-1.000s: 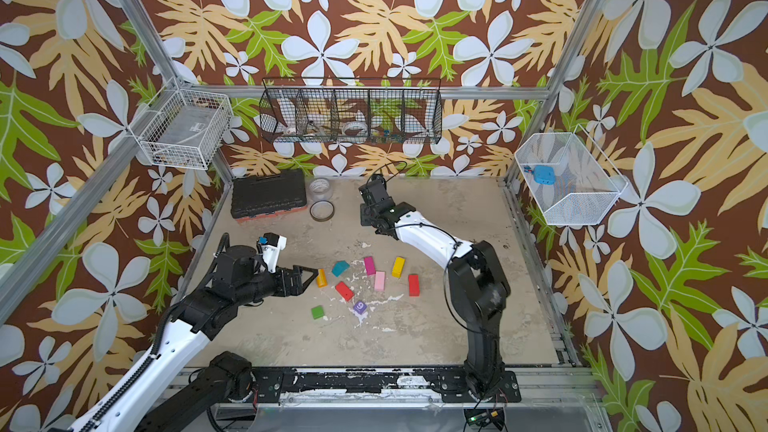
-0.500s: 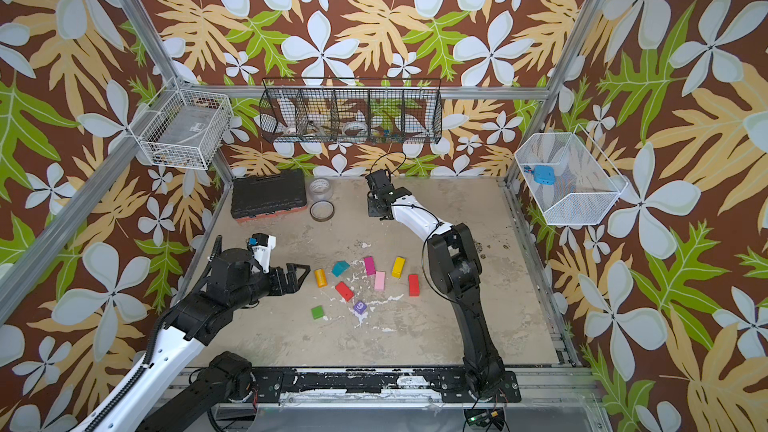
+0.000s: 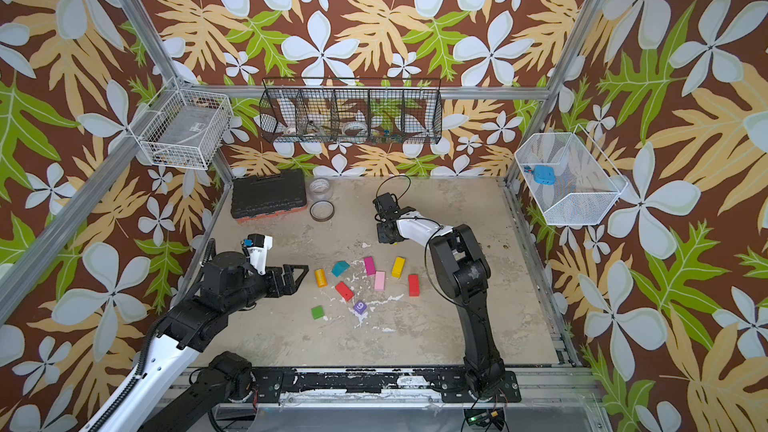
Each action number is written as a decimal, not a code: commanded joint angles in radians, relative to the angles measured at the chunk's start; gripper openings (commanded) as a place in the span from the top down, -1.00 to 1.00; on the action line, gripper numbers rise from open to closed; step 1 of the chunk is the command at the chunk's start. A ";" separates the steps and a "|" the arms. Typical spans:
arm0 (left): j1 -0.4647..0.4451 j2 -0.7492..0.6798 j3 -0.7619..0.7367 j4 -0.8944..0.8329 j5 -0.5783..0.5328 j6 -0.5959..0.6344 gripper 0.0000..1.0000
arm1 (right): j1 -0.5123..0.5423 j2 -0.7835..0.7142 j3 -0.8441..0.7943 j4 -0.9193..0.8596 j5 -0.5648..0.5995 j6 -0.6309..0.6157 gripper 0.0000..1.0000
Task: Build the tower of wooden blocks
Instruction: 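Lift the yellow block with the right gripper and carry it farther from the robot, then set the yellow block down upright and open the right gripper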
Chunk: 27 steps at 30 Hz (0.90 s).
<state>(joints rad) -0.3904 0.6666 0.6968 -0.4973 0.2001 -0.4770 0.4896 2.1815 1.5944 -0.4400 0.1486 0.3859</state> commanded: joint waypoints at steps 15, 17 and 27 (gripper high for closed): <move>-0.009 -0.019 0.003 0.013 0.008 0.006 -1.00 | -0.042 -0.010 -0.035 0.041 0.012 0.036 0.59; -0.010 -0.021 0.004 0.013 0.006 0.007 -1.00 | -0.047 -0.018 -0.044 0.041 0.016 0.037 0.57; -0.025 -0.028 0.004 0.011 0.006 0.007 -1.00 | -0.054 -0.047 -0.085 0.061 0.019 0.051 0.29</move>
<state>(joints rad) -0.4122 0.6426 0.6968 -0.4973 0.2100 -0.4767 0.4366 2.1468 1.5169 -0.3664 0.1623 0.4271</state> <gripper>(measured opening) 0.996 0.352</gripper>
